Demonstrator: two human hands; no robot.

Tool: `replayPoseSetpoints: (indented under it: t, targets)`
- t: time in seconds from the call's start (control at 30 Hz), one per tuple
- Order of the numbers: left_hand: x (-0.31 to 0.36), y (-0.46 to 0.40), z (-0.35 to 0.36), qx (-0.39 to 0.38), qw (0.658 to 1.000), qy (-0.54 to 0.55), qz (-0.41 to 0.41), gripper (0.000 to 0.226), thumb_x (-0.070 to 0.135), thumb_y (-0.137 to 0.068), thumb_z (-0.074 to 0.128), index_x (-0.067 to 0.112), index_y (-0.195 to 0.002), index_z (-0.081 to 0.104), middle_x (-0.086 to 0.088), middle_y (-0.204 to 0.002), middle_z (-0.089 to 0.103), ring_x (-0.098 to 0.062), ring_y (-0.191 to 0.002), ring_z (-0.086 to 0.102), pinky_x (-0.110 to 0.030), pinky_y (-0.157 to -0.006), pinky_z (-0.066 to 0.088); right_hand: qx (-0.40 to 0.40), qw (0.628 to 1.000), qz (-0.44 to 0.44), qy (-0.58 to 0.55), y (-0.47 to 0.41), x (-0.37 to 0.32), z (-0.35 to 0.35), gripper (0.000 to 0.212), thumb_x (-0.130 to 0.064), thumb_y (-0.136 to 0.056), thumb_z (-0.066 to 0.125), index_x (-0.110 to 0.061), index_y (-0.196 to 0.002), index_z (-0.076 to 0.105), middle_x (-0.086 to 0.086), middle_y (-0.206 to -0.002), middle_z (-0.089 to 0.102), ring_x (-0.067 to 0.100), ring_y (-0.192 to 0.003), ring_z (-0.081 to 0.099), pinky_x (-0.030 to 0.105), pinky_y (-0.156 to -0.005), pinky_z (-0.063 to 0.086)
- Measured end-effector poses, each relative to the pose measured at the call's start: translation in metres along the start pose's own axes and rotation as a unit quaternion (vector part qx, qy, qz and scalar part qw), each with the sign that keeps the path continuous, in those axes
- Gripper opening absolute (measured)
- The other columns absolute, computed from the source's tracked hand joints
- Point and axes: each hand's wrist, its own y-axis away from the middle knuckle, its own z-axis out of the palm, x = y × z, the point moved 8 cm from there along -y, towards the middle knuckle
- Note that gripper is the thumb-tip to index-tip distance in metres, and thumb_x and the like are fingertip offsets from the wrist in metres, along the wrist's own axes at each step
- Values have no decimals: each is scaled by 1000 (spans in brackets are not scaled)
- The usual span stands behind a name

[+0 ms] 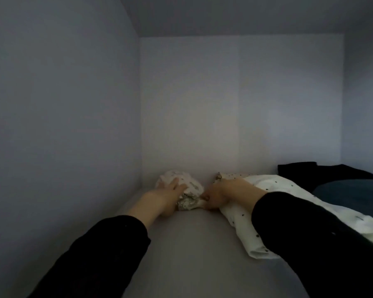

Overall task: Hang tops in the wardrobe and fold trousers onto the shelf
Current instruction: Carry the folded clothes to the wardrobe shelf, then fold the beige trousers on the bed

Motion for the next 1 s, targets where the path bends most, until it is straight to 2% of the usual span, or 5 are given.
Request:
replayPoseSetpoints:
  t: [0.27, 0.53, 0.67, 0.8, 1.0]
  targets:
    - [-6, -53, 26, 11, 999, 51, 16, 68, 7, -98, 33, 32, -149, -5, -1, -158, -15, -37, -144, -4, -49, -116, 13, 70, 997, 13, -8, -24, 26, 10, 38, -26, -99, 38, -9, -131, 51, 15, -135, 51, 32, -121, 50, 37, -102, 40]
    - [5, -12, 10, -15, 998, 57, -20, 75, 38, -97, 43, 27, -150, -10, -2, -157, -17, -26, -146, -7, -38, -118, 9, 104, 992, -9, -70, 17, 23, -3, 36, -28, -100, 36, -10, -127, 52, 11, -134, 53, 28, -119, 52, 35, -97, 42]
    - [17, 51, -33, 92, 995, 27, -35, 58, 31, -99, 39, 21, -150, 13, -6, -158, 11, -22, -144, 16, -34, -115, 21, 157, 975, -4, -156, 67, 22, -22, 49, -34, -102, 31, -19, -149, 25, 9, -151, 34, 28, -134, 38, 36, -108, 32]
    - [39, 149, -72, 224, 965, 103, -91, 47, 21, -98, 42, 17, -144, 34, -9, -146, 39, -27, -131, 40, -35, -107, 32, 283, 930, -48, -231, 141, -4, -36, 41, -25, -99, 39, -16, -139, 40, 13, -144, 44, 31, -129, 43, 36, -103, 37]
    - [90, 290, -58, 304, 912, 197, -194, 49, 16, -95, 47, 12, -143, 34, -12, -143, 44, -29, -129, 43, -35, -106, 33, 390, 851, -138, -323, 247, -82, -9, 36, -19, -96, 40, -15, -131, 49, 15, -129, 58, 35, -117, 53, 39, -89, 43]
